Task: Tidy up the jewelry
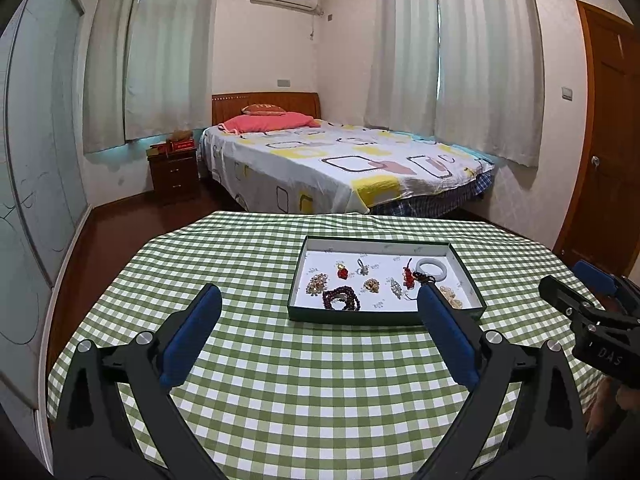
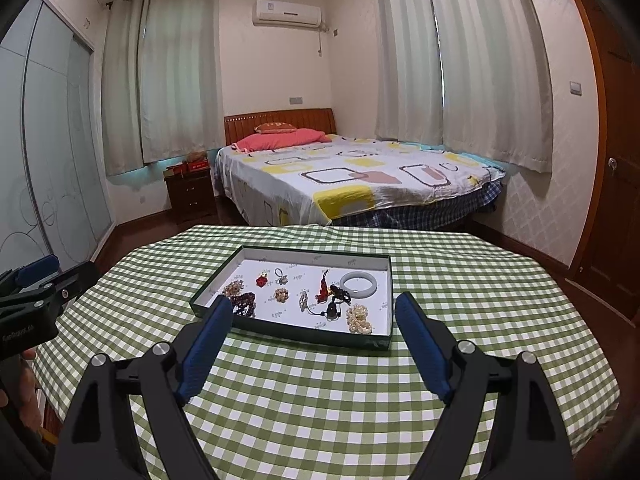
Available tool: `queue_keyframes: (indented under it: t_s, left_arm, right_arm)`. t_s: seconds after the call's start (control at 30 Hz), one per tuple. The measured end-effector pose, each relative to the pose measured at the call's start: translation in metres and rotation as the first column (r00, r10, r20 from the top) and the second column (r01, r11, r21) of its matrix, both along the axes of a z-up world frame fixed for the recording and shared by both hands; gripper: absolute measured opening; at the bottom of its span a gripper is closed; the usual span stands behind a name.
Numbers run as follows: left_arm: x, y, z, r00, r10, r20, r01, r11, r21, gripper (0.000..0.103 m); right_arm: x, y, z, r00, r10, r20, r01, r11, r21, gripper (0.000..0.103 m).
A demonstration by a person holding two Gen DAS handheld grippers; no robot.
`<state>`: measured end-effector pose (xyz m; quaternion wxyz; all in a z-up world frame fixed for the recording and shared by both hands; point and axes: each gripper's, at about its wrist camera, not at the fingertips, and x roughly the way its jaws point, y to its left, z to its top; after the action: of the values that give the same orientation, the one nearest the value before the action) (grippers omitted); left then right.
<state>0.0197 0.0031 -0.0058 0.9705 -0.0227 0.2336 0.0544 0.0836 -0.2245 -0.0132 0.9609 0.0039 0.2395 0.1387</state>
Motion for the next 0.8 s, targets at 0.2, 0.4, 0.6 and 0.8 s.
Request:
queue_keyframes:
  t_s: [0.2, 0.4, 0.6, 0.8]
  left_arm:
    - [-0.0037, -0.0008, 0.0025, 1.000, -0.002, 0.009, 0.002, 1.000, 0.002, 0.096]
    - [-0.0076, -0.0017, 0.0045, 1.000, -0.008, 0.012, 0.008, 1.000, 0.000, 0.096]
    - [-0.0088, -0.0022, 0.0051, 1.000, -0.008, 0.013, 0.008, 1.000, 0.000, 0.096]
    - [-0.0087, -0.0023, 0.0048, 1.000, -0.007, 0.013, 0.007, 1.000, -0.001, 0.096]
  right_arm:
    - [-0.0043, -0.0002, 0.0030, 1.000, -0.002, 0.016, 0.002, 1.000, -0.002, 0.081]
    - [-0.0062, 0.0009, 0.0042, 1.000, -0.001, 0.023, 0.001, 1.000, -0.005, 0.081]
    - [-0.0056, 0.0012, 0.0038, 1.000, -0.001, 0.023, 0.001, 1.000, -0.006, 0.081]
    - [-0.0050, 0.0015, 0.0040, 1.000, -0.001, 0.023, 0.001, 1.000, -0.007, 0.082]
